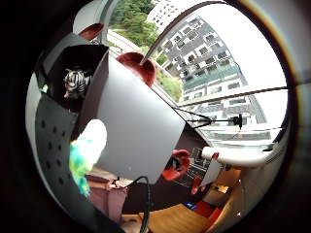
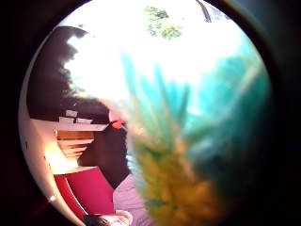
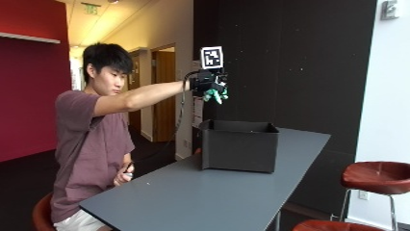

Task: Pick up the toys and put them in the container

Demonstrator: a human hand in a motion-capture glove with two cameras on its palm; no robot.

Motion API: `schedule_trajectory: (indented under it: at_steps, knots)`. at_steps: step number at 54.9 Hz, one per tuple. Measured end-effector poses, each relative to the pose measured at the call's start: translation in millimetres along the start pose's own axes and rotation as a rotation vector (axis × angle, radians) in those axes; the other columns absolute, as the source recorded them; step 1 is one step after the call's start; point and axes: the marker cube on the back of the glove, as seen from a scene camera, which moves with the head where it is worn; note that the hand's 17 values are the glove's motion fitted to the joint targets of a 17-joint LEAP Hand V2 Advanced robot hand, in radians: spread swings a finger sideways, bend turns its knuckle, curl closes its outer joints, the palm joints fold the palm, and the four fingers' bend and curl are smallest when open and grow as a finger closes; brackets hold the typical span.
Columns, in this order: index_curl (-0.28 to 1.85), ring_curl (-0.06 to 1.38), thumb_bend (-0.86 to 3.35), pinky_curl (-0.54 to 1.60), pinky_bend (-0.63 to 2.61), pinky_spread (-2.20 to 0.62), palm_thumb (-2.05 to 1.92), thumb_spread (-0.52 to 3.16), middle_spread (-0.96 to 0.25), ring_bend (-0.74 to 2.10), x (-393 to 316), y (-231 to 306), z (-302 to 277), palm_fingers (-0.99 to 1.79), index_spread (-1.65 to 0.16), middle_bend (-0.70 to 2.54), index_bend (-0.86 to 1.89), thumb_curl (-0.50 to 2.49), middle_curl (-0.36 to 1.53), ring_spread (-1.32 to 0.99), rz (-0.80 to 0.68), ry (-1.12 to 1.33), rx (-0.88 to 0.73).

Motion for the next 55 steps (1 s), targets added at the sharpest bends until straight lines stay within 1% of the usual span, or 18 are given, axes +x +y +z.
schedule_trajectory:
  at_steps: [3, 5, 15, 20, 23, 26, 28, 29, 30, 31, 32, 33, 35, 36, 40, 45, 51, 55]
  knots:
    - [0.95, 0.81, 0.39, 0.56, 1.09, -0.44, 0.8, -0.12, -0.47, 1.52, -25, -6, -1, 0.85, -0.29, 1.29, 1.09, 0.95, 1.13, -0.45, -0.085, -0.004, 0.007]
    - [0.96, 0.81, 0.4, 0.56, 1.09, -0.44, 0.79, -0.15, -0.47, 1.52, -38, -11, 0, 0.85, -0.29, 1.29, 1.09, 0.96, 1.13, -0.45, -0.107, -0.009, 0.004]
    - [1.03, 0.84, 0.42, 0.58, 1.11, -0.44, 0.77, -0.29, -0.45, 1.54, -87, -33, 18, 0.82, -0.3, 1.33, 1.07, 0.98, 1.16, -0.45, -0.129, -0.009, 0.006]
    - [1.06, 0.84, 0.42, 0.59, 1.13, -0.44, 0.75, -0.32, -0.45, 1.54, -102, -42, 30, 0.8, -0.3, 1.31, 1.04, 0.98, 1.16, -0.44, -0.099, 0.001, 0.029]
    - [1.07, 0.84, 0.41, 0.6, 1.16, -0.44, 0.74, -0.31, -0.45, 1.54, -106, -43, 36, 0.77, -0.3, 1.29, 1.0, 0.99, 1.16, -0.44, -0.115, 0.0, -0.002]
    - [1.07, 0.84, 0.38, 0.61, 1.22, -0.44, 0.72, -0.26, -0.45, 1.53, -117, -45, 39, 0.66, -0.3, 1.25, 0.89, 0.99, 1.15, -0.44, -0.11, -0.01, -0.092]
    - [1.04, 0.83, 0.33, 0.62, 1.25, -0.43, 0.67, -0.17, -0.45, 1.5, -127, -47, 41, 0.45, -0.29, 1.19, 0.73, 0.99, 1.14, -0.44, -0.084, -0.012, -0.158]
    - [1.06, 0.84, 0.33, 0.63, 1.26, -0.43, 0.68, -0.16, -0.45, 1.52, -130, -49, 42, 0.49, -0.29, 1.21, 0.74, 0.99, 1.15, -0.44, -0.077, -0.009, -0.182]
    - [0.98, 0.82, 0.31, 0.63, 1.31, -0.43, 0.63, -0.04, -0.44, 1.47, -130, -49, 44, 0.11, -0.28, 1.08, 0.48, 1.0, 1.12, -0.44, -0.078, -0.003, -0.202]
    - [0.96, 0.84, 0.31, 0.65, 1.35, -0.42, 0.59, 0.06, -0.44, 1.49, -128, -50, 45, -0.08, -0.26, 1.07, 0.32, 1.01, 1.12, -0.44, -0.086, 0.004, -0.221]
    - [0.93, 0.83, 0.28, 0.65, 1.35, -0.4, 0.53, 0.16, -0.42, 1.45, -126, -51, 47, -0.29, -0.24, 0.99, 0.22, 1.0, 1.09, -0.44, -0.096, 0.012, -0.239]
    - [0.89, 0.82, 0.28, 0.63, 1.35, -0.39, 0.51, 0.23, -0.42, 1.43, -123, -51, 49, -0.26, -0.23, 0.96, 0.16, 1.0, 1.08, -0.44, -0.102, 0.021, -0.258]
    - [0.79, 0.74, 0.22, 0.6, 1.32, -0.31, 0.42, 0.38, -0.36, 1.2, -119, -53, 54, -0.54, -0.22, 0.69, 0.11, 0.97, 0.99, -0.41, -0.094, 0.03, -0.293]
    - [0.74, 0.72, 0.2, 0.59, 1.32, -0.27, 0.38, 0.45, -0.32, 1.12, -119, -54, 56, -0.58, -0.22, 0.59, 0.08, 0.95, 0.96, -0.38, -0.088, 0.023, -0.307]
    - [0.62, 0.63, 0.13, 0.55, 1.27, -0.17, 0.28, 0.69, -0.21, 0.85, -119, -60, 66, -0.58, -0.19, 0.32, 0.06, 0.86, 0.85, -0.28, -0.077, -0.033, -0.319]
    - [0.52, 0.55, 0.04, 0.5, 1.17, -0.09, 0.16, 0.9, -0.12, 0.66, -121, -66, 76, -0.46, -0.16, 0.17, 0.03, 0.75, 0.75, -0.19, -0.071, -0.119, -0.308]
    - [0.44, 0.5, -0.01, 0.45, 1.03, -0.03, 0.1, 1.06, -0.06, 0.54, -122, -69, 86, -0.37, -0.15, 0.13, 0.05, 0.65, 0.67, -0.13, -0.11, -0.162, -0.3]
    - [0.39, 0.48, -0.02, 0.42, 0.95, -0.01, 0.09, 1.13, -0.04, 0.5, -127, -72, 89, -0.33, -0.15, 0.14, 0.05, 0.6, 0.62, -0.1, -0.107, -0.173, -0.301]
